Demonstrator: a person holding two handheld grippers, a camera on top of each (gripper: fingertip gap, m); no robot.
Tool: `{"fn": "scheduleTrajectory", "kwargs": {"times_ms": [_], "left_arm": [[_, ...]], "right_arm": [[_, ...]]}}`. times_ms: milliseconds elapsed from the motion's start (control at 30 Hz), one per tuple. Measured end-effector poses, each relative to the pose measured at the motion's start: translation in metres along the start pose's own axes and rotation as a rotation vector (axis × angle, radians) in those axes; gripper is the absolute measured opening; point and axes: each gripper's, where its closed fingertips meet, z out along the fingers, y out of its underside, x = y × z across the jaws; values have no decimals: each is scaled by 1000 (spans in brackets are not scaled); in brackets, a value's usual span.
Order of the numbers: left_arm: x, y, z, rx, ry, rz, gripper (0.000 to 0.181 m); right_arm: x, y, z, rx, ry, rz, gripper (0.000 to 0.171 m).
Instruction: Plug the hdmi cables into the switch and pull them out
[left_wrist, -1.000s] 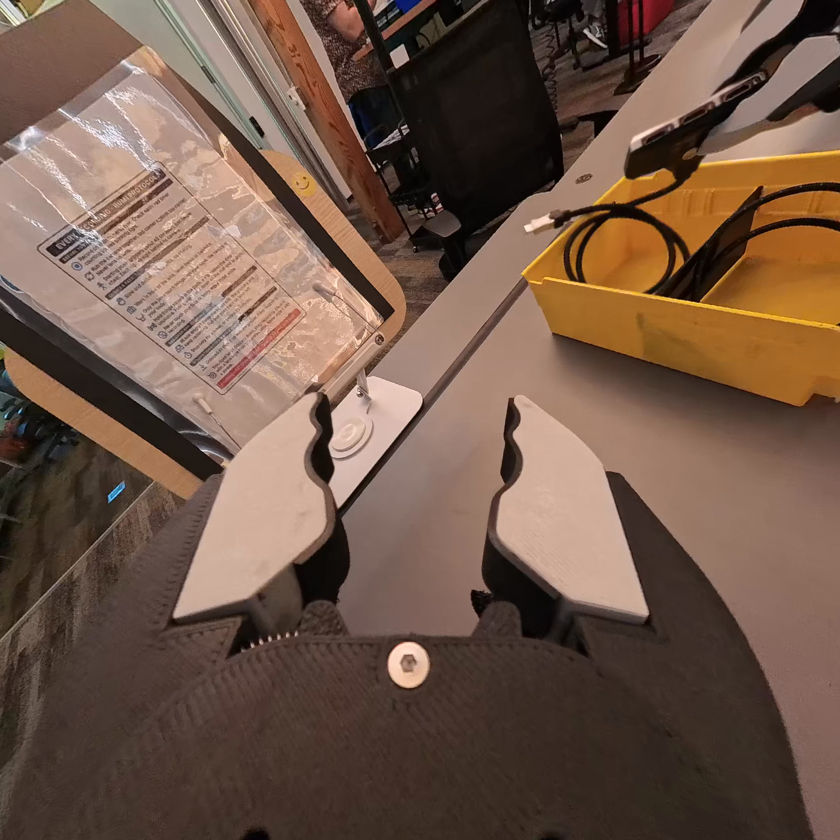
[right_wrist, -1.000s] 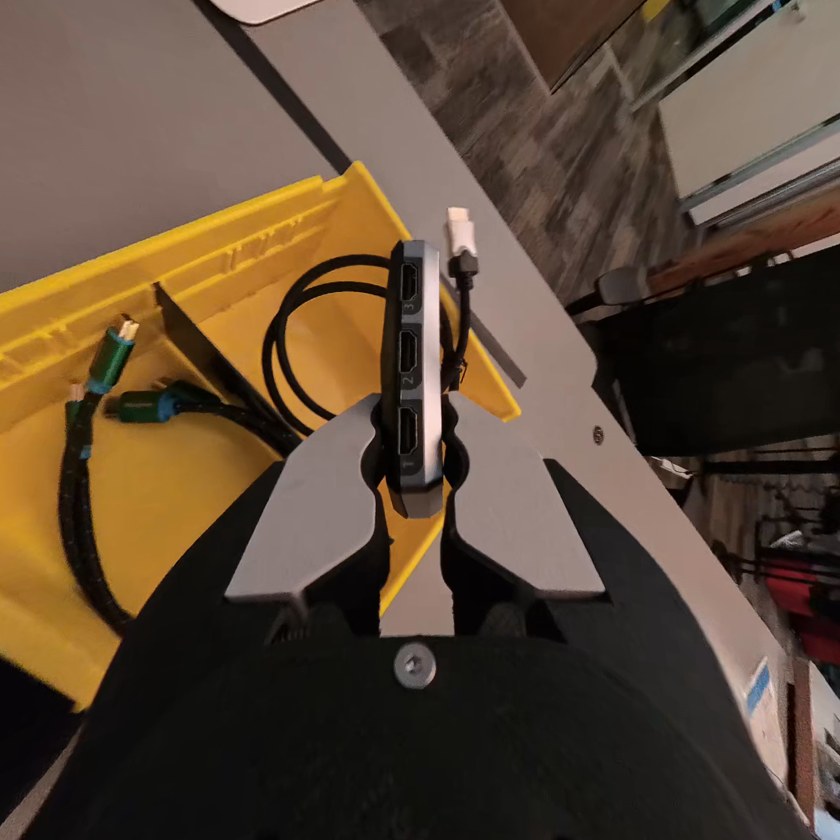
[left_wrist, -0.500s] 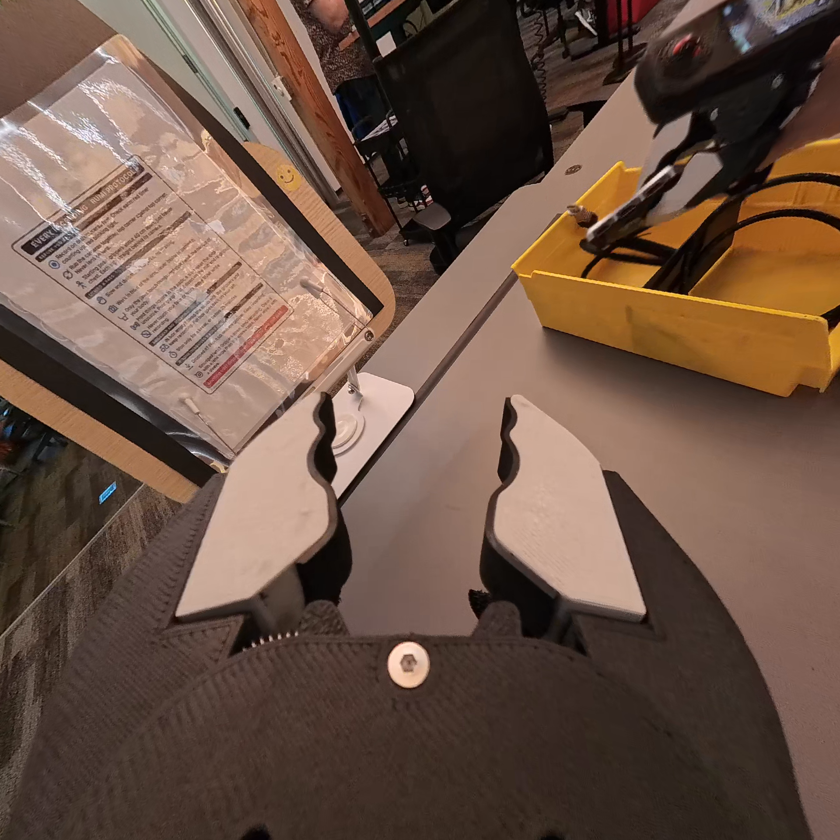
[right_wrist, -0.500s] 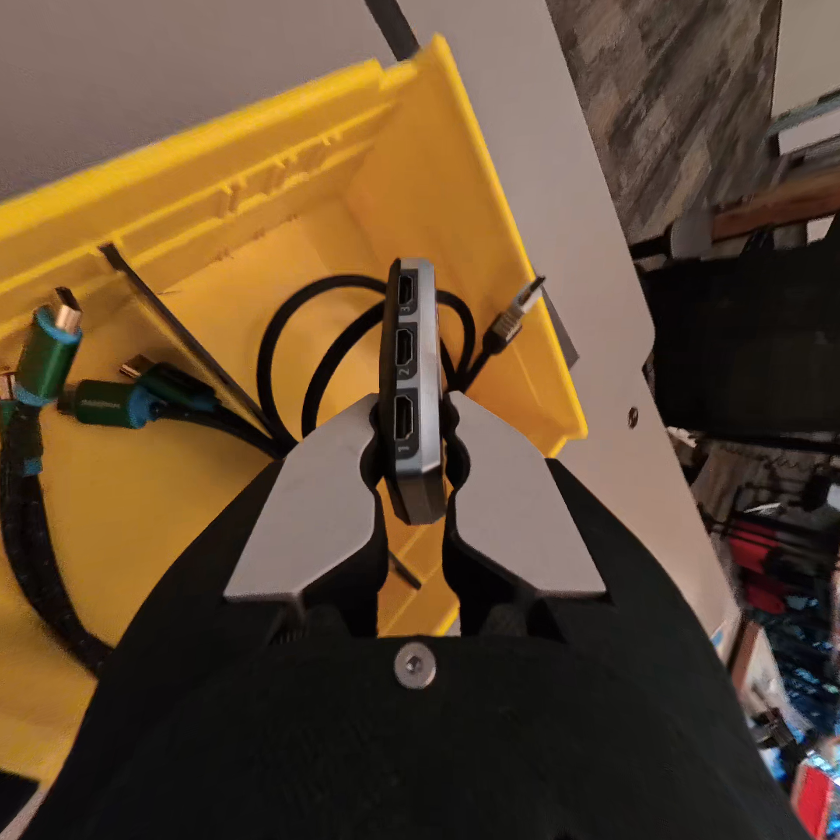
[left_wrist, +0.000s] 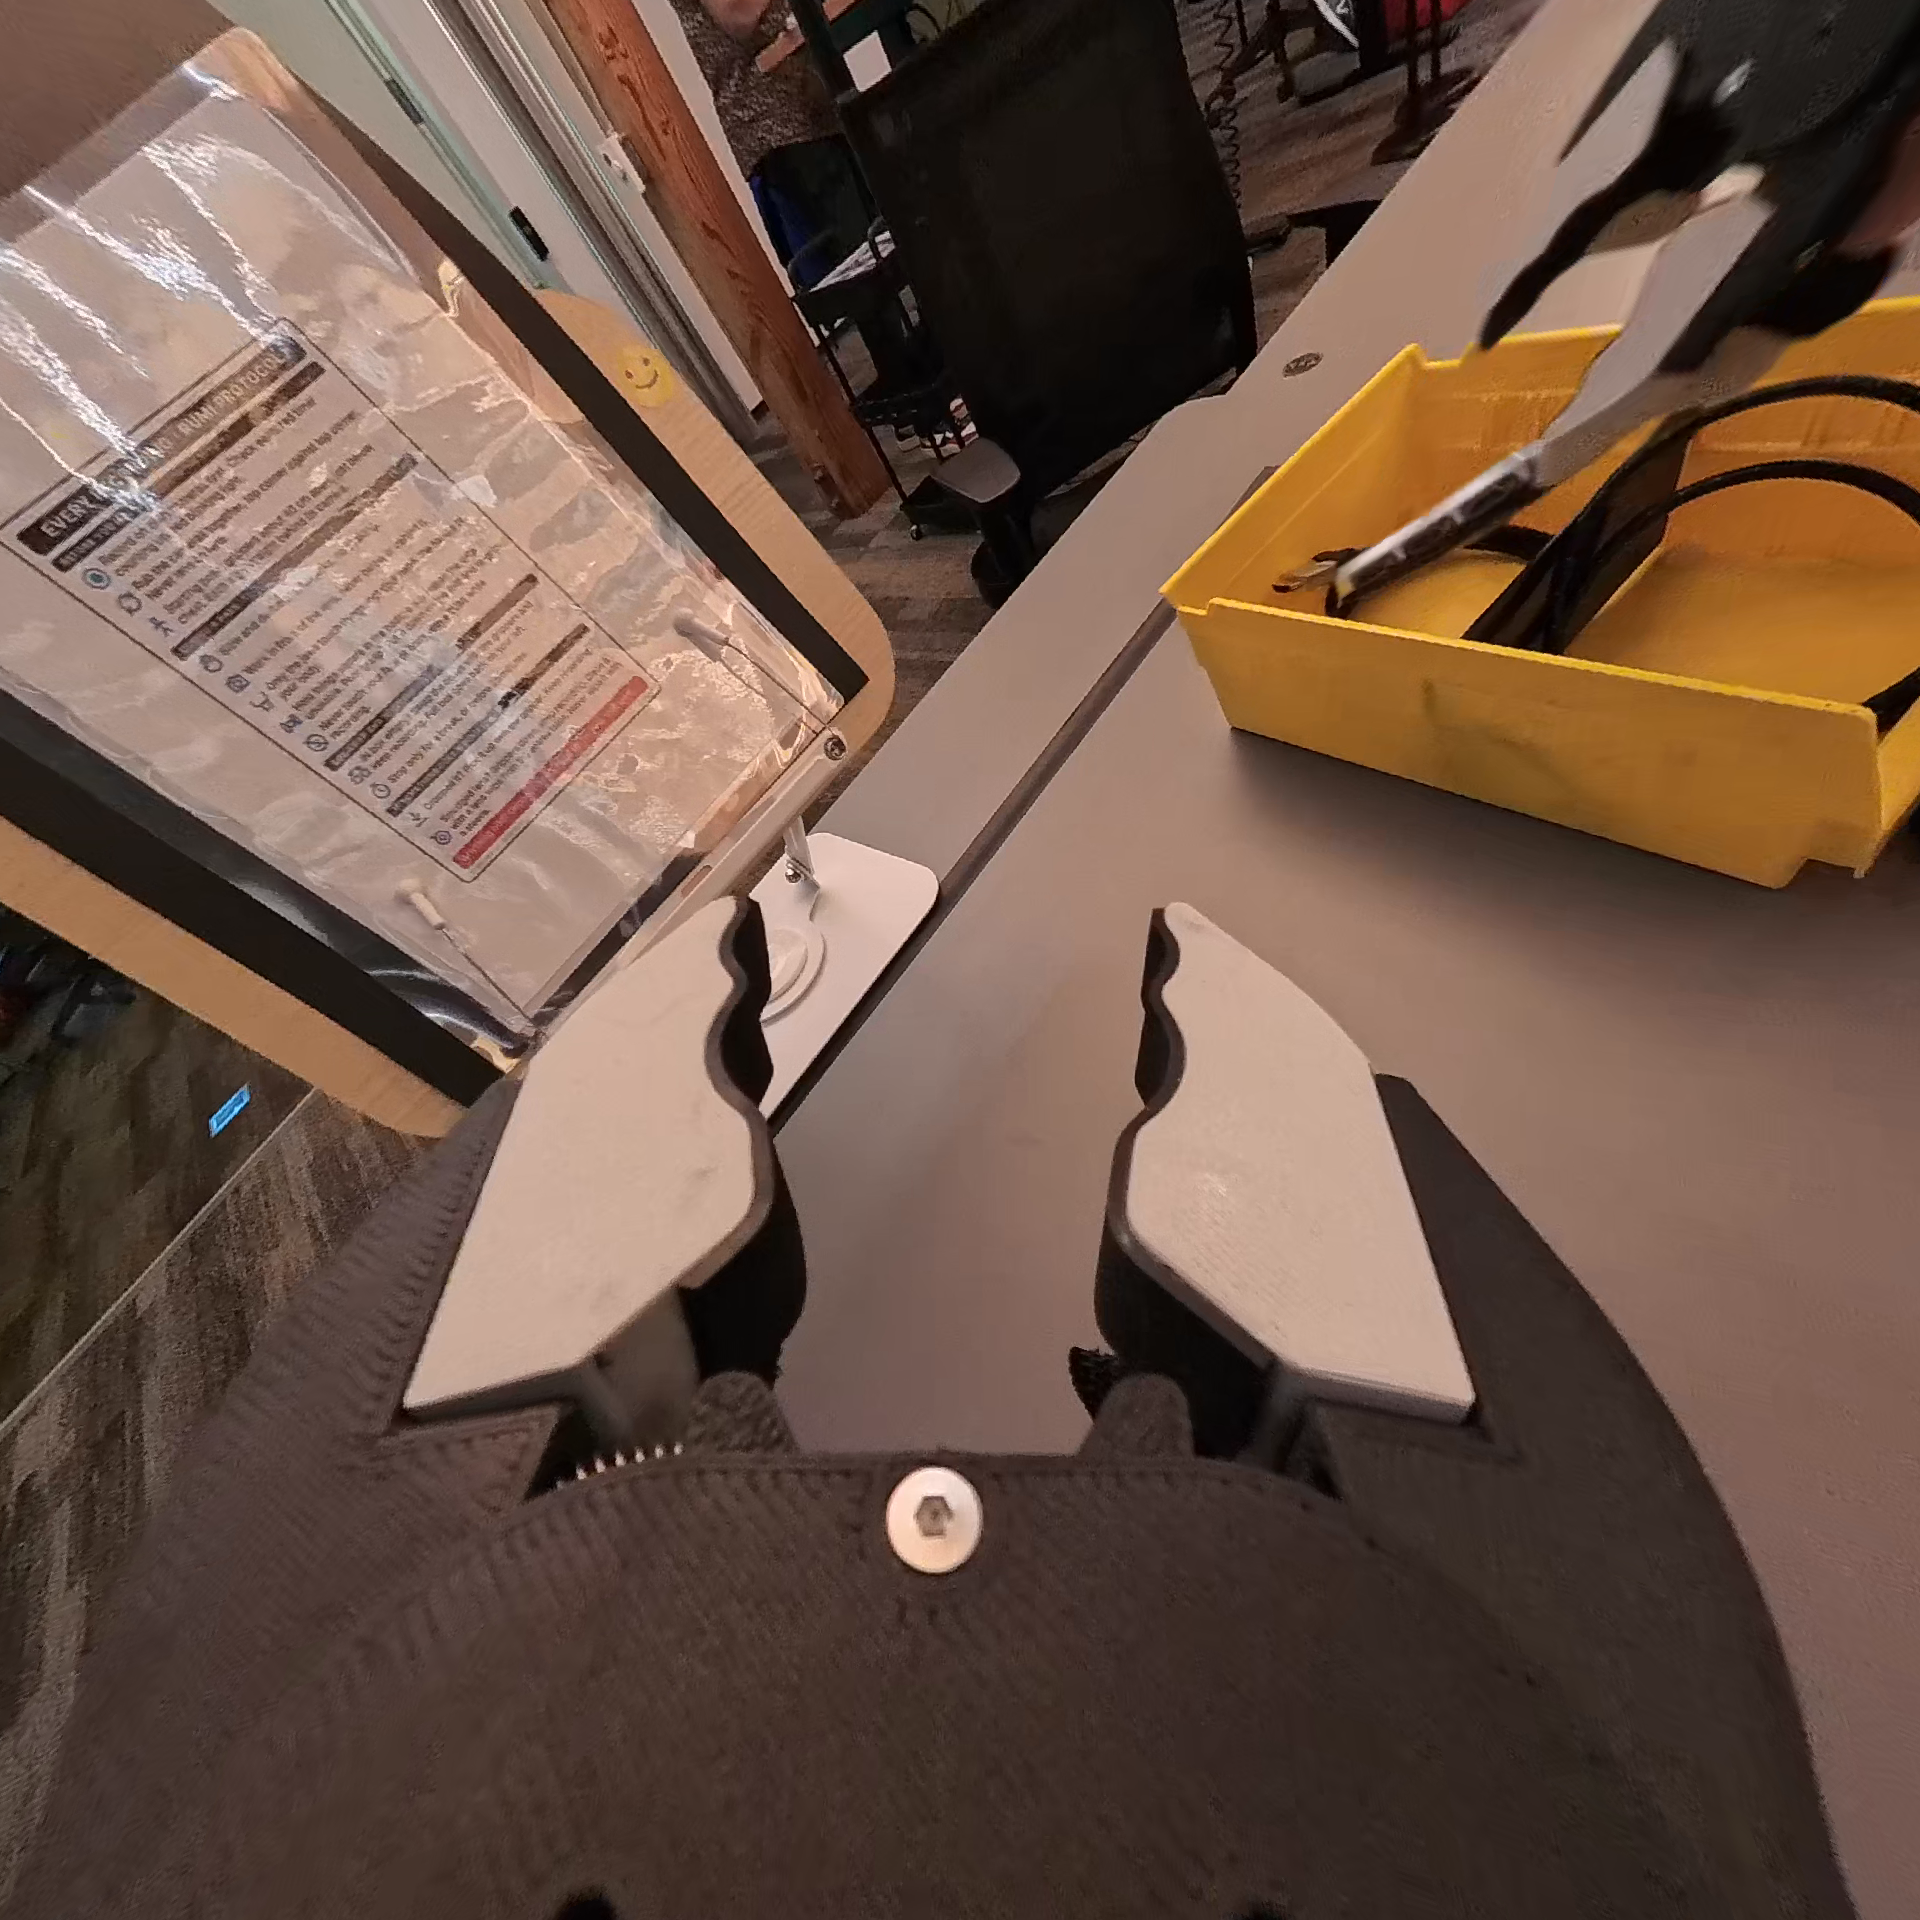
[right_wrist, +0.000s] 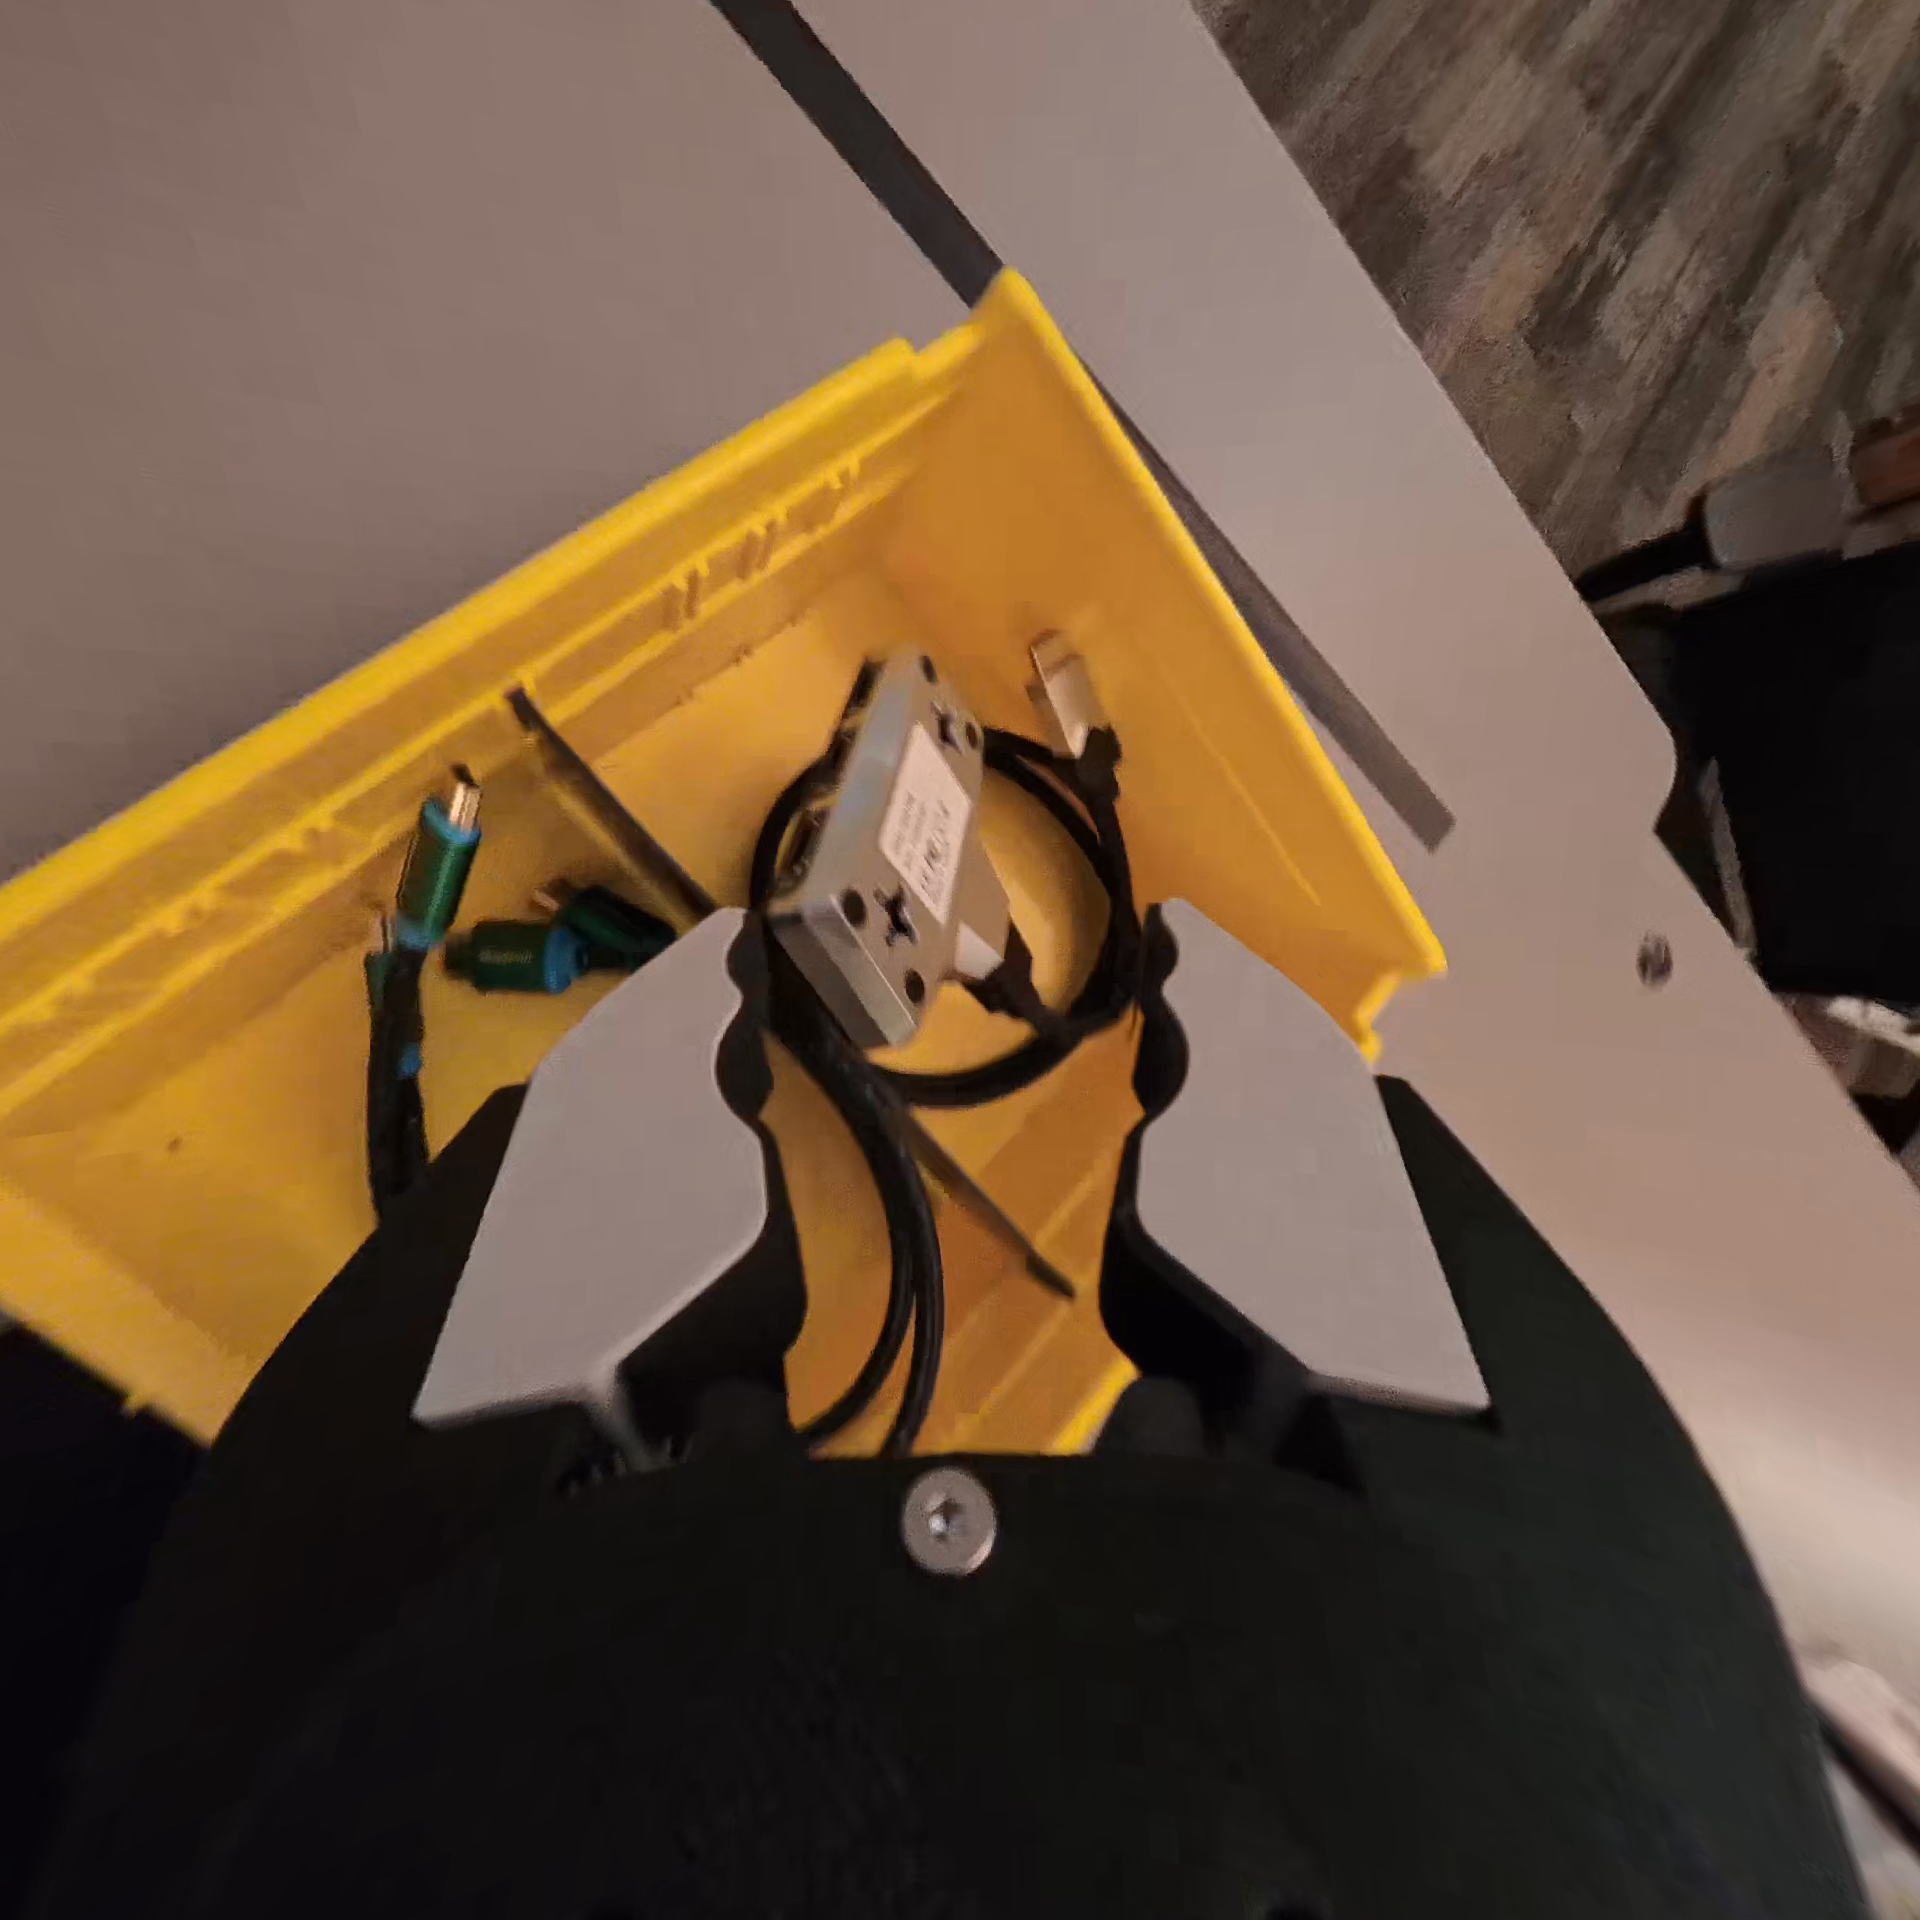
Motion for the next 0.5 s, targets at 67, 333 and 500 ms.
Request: {"fn": "scheduleTrajectory", "kwargs": {"times_ms": [67, 333, 500], "left_arm": [[-2, 0, -2, 3, -3, -6, 68], [0, 3, 0, -19, -6, 8, 67], [5, 6, 5, -43, -1, 25, 67]], "right_arm": [[15, 24, -23, -39, 52, 65, 68], [30, 114, -44, -203, 10, 427, 55], [36, 120, -11, -180, -101, 685, 33]]}}
